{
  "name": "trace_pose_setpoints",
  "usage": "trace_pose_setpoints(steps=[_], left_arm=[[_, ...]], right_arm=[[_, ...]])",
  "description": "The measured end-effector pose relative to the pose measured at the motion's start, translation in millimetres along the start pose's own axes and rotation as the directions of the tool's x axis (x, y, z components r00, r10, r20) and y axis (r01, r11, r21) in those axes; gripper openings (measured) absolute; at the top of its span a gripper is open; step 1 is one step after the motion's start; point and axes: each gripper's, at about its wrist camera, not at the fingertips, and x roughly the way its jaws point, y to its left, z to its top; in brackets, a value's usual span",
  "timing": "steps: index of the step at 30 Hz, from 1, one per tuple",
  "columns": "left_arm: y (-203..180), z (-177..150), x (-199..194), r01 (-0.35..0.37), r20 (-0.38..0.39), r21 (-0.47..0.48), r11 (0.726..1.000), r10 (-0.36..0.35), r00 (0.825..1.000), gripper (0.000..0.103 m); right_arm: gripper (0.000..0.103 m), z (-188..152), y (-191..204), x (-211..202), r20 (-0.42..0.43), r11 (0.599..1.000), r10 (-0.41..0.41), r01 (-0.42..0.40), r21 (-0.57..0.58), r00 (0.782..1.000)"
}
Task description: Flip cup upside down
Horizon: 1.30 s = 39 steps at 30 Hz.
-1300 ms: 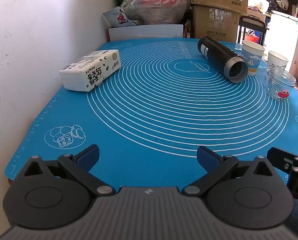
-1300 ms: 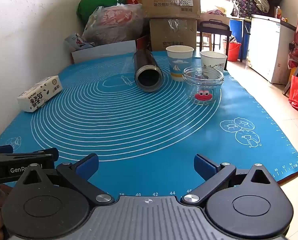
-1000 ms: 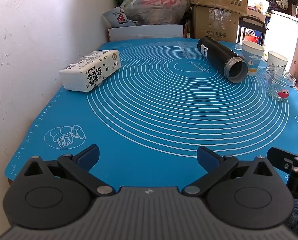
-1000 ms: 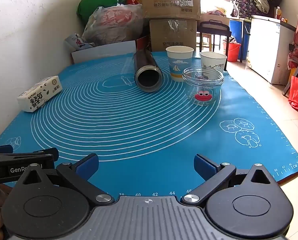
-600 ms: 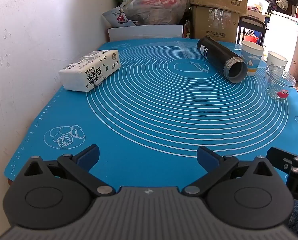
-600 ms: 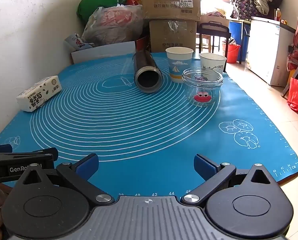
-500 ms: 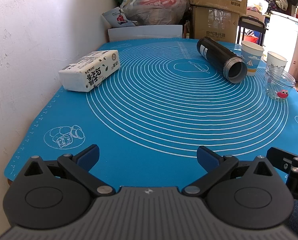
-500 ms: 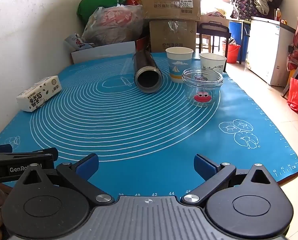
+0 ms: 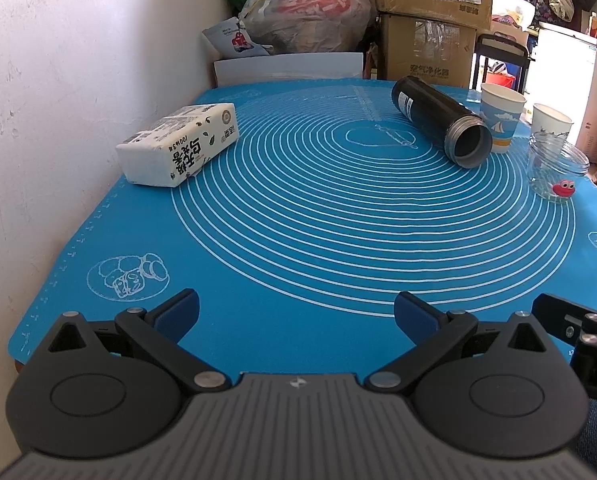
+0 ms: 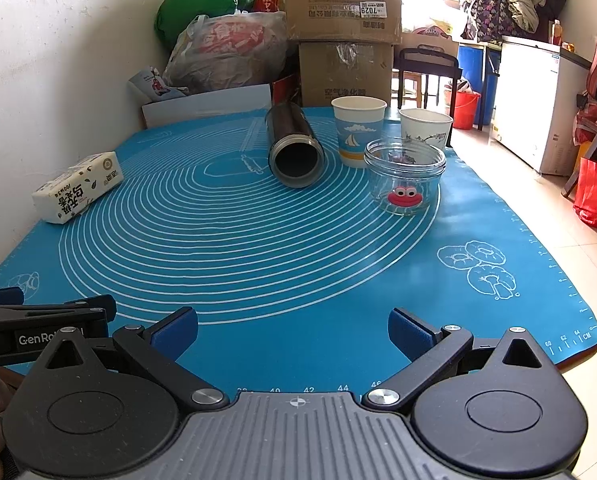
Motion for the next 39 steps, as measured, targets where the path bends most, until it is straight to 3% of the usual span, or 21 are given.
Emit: trace_pose_setpoints(steps=[39], left_arm=[[-1.0,-1.2,-4.0,0.01,0.019,-0.001,1.0,-0.01,1.0,0.102]], right_arm=[[0.103,-1.0,4.3,-7.3,0.023,1.0,-0.018,0.018,-0.014,1.0]])
